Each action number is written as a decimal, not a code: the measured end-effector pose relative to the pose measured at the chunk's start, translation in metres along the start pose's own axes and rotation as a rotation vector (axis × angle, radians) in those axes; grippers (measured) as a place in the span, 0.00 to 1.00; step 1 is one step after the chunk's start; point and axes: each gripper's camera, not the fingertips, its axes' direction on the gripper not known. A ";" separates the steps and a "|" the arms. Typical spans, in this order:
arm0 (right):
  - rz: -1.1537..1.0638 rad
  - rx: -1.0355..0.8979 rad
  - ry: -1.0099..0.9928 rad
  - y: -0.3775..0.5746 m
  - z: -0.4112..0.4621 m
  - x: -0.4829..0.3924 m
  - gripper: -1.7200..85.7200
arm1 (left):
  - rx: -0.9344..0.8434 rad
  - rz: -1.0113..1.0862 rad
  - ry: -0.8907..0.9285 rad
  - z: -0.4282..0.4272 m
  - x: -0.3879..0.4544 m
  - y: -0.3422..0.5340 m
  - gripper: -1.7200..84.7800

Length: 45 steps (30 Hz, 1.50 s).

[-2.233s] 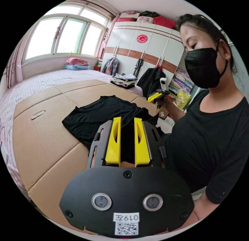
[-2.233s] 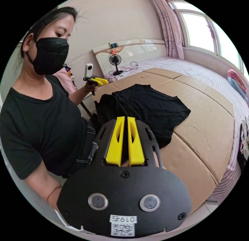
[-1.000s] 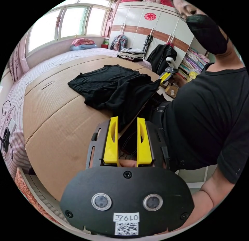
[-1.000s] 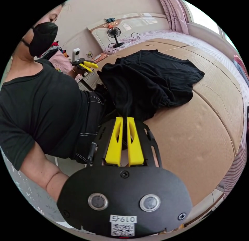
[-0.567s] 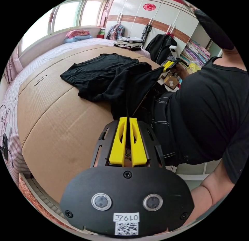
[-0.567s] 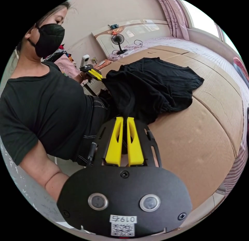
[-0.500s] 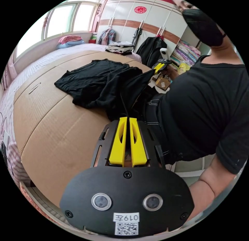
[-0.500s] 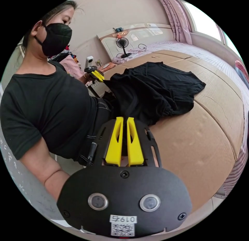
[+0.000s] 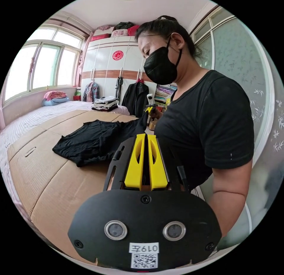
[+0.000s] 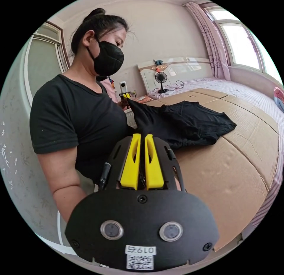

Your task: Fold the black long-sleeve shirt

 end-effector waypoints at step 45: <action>0.358 -0.376 0.177 -0.064 0.107 0.236 0.08 | -0.266 -0.452 -0.188 0.124 -0.279 0.029 0.04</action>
